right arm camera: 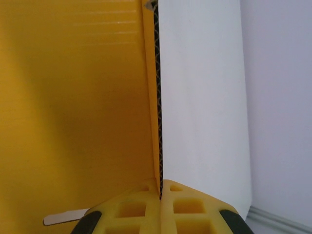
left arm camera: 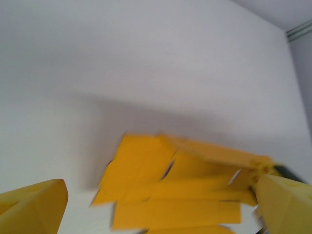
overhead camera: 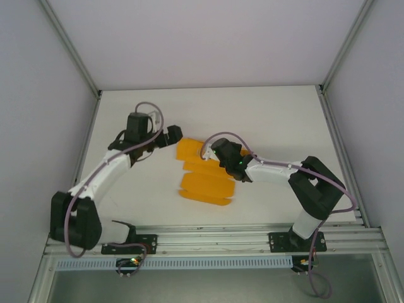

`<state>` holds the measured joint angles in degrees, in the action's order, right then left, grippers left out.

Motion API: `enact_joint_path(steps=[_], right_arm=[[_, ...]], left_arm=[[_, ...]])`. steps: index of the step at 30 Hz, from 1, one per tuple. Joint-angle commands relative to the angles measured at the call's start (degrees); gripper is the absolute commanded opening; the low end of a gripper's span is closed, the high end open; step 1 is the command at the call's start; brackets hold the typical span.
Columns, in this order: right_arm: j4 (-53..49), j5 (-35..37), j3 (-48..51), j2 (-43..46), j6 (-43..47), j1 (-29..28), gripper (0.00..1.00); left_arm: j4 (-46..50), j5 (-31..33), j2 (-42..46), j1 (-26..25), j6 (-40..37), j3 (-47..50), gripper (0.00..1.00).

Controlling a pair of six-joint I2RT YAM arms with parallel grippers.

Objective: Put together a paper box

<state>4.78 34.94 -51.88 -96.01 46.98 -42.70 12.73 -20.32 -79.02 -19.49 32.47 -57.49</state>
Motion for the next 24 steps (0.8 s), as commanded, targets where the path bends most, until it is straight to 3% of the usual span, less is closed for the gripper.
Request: enact_joint_path(steps=[1,11,17,24], right_arm=[[4.9,1.0,-0.2,2.8,2.7,-0.2,0.00],[5.0,-7.9,1.1,6.9,-2.6,-0.2,0.00],[5.6,-8.8,1.1,9.0,-4.9,0.5,0.00],[9.6,-12.7,3.9,11.6,-6.8,0.9,0.00]], left_arm=[[-1.3,-10.3,-4.7,-0.8,-1.0,-6.3,0.98],[-0.6,-17.0,-13.1,-3.5,-2.1,-11.2,0.94],[0.8,-15.0,-13.2,-3.9,-2.7,-9.8,0.92],[0.6,-19.1,-14.4,-4.1,-4.2,-9.1,0.80]])
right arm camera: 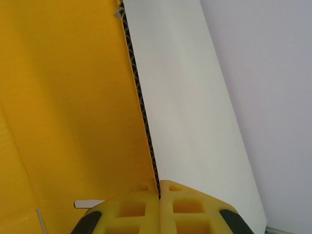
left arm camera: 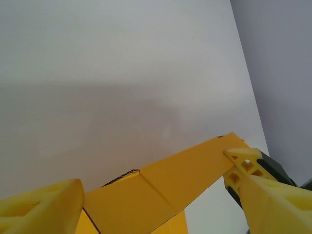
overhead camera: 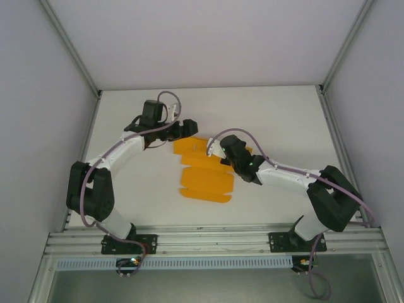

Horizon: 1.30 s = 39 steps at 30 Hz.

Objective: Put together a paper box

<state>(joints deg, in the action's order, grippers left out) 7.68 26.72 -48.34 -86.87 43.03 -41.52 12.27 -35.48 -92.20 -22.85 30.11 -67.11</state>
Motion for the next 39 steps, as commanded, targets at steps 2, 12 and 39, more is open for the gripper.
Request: enact_joint_path(steps=[2,12,39], right_arm=[[6.1,-5.0,0.1,2.7,-4.0,0.3,0.00],[-1.6,0.4,-5.6,-3.2,-8.0,1.8,0.00],[-10.1,-11.0,-5.6,-1.7,-6.0,2.2,0.00]], left_arm=[[3.2,-3.7,-1.3,-0.8,-3.2,-0.2,0.70],[7.7,-4.2,1.4,-6.0,-9.0,-0.7,0.48],[23.5,16.8,5.3,-6.2,-44.9,-7.9,0.83]])
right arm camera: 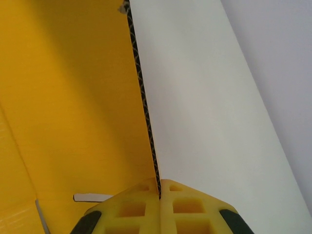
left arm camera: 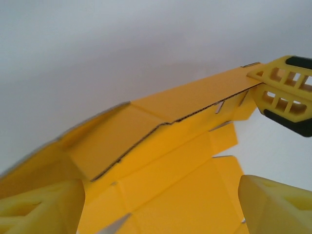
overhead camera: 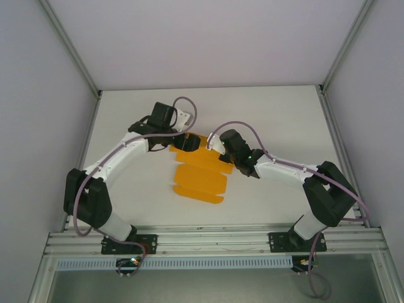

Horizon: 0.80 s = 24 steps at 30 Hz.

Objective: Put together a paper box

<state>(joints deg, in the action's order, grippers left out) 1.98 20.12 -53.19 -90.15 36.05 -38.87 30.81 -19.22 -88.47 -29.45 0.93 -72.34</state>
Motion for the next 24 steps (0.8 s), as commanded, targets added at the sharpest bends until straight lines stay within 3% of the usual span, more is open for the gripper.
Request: enact_joint_path(steps=[1,4,9,15,18,21,24], right_arm=[[-6.0,-5.7,-1.2,1.7,1.0,-0.4,0.00],[-11.6,-10.2,-3.2,2.0,1.2,-0.1,0.00],[-15.8,-13.3,-5.4,1.6,0.1,0.9,0.00],[-16.9,-11.4,-7.2,0.3,-1.2,1.1,0.00],[-17.3,-10.3,-7.9,-0.2,-2.2,1.3,0.00],[-17.0,-9.6,-8.1,0.0,-3.1,1.4,0.00],[-16.6,-9.9,-8.1,0.3,-4.6,1.4,0.00]], left_arm=[[6.4,0.7,1.0,0.9,-19.6,-3.4,0.82],[11.1,-0.8,-1.9,2.7,-26.9,-6.3,0.75],[13.0,-5.7,-3.5,2.9,-29.7,-7.3,0.60],[9.6,-3.7,-2.8,0.3,-28.2,-5.1,0.58],[7.8,1.7,-2.8,-0.7,-26.1,-4.4,0.31],[7.0,5.8,-3.0,-1.3,-25.4,-3.9,0.24],[5.2,7.6,-3.5,-2.1,-23.8,-3.8,0.04]])
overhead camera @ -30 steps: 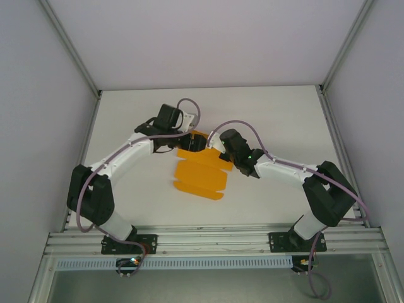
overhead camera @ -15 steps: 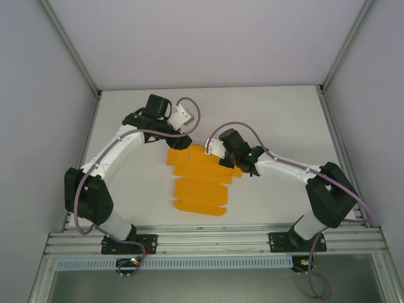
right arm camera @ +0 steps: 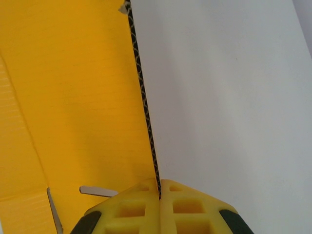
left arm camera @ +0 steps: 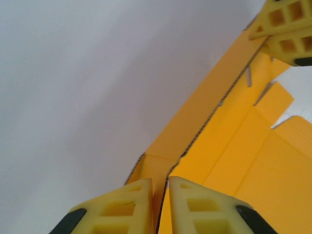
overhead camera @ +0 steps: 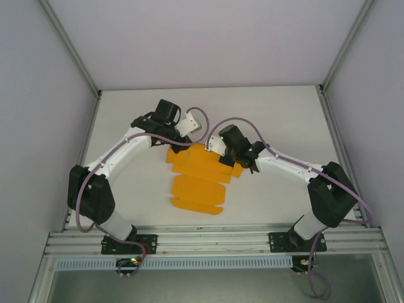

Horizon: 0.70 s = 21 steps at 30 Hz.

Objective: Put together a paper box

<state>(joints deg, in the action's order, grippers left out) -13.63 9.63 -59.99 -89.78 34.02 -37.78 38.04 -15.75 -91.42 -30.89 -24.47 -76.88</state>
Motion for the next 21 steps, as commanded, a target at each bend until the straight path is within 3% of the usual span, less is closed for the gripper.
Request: enact_joint_path(steps=[1,8,13,17,21], right_arm=[[-0.9,0.7,-1.5,-0.3,-3.3,0.4,0.00],[-0.6,0.6,-4.4,-2.4,-16.1,-0.2,0.00],[2.7,0.3,-3.8,-1.8,-24.1,-0.4,0.00],[7.6,-5.4,-1.8,-1.3,-26.7,-0.6,0.00],[9.2,-6.6,-1.5,-1.4,-26.2,-0.8,0.00]], left_arm=[[-2.8,4.4,-0.7,-1.1,2.7,0.7,0.00],[-10.3,6.9,-2.1,-6.1,8.7,2.2,0.00],[-17.1,7.9,-3.8,-6.9,21.0,3.8,0.00],[-26.3,3.9,-3.8,-7.0,28.1,8.3,0.00],[-31.6,0.0,-3.9,-7.5,31.5,10.5,0.00]])
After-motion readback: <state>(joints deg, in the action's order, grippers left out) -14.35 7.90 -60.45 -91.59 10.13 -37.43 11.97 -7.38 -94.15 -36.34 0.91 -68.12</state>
